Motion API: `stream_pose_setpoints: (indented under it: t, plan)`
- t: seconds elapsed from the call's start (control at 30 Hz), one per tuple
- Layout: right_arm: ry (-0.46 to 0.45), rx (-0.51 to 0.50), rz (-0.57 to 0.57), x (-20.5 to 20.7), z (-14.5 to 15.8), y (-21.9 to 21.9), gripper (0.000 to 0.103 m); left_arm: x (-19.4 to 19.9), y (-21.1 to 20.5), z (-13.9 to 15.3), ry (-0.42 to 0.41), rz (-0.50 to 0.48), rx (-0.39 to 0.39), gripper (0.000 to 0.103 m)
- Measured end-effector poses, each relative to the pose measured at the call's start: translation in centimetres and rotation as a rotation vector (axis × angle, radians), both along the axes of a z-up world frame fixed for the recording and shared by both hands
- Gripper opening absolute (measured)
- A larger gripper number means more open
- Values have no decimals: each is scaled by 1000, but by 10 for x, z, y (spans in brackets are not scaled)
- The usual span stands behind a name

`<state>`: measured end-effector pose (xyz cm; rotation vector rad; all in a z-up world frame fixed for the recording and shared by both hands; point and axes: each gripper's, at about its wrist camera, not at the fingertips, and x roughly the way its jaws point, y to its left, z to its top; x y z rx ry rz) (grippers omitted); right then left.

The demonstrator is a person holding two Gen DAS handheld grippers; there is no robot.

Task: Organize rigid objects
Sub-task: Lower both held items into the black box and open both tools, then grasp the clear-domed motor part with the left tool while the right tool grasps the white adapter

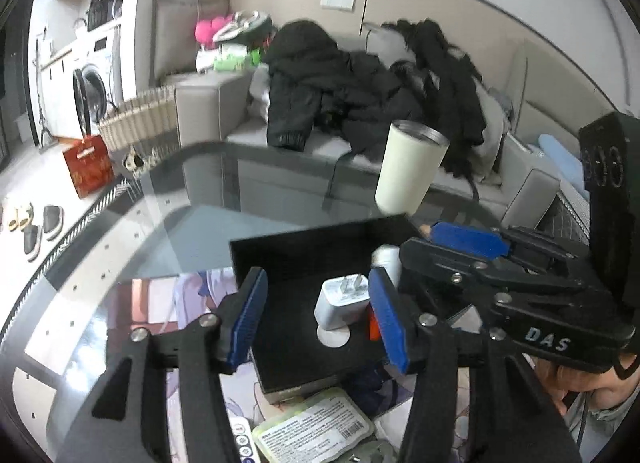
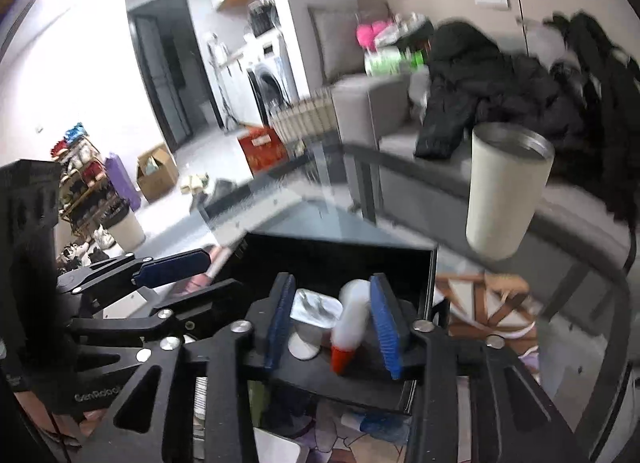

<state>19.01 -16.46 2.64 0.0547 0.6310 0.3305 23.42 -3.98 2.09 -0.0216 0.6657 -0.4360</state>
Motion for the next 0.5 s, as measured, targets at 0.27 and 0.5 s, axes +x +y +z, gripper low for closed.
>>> stream_pose_setpoints:
  t: [0.27,0.5]
  plan:
    - [-226,38,-3,-69,54,-5,54,-51,31,38,-160,33,-76,56]
    - [-242,33,27,-122,53,-6,66,-95,54,38,-197,33,-91,75]
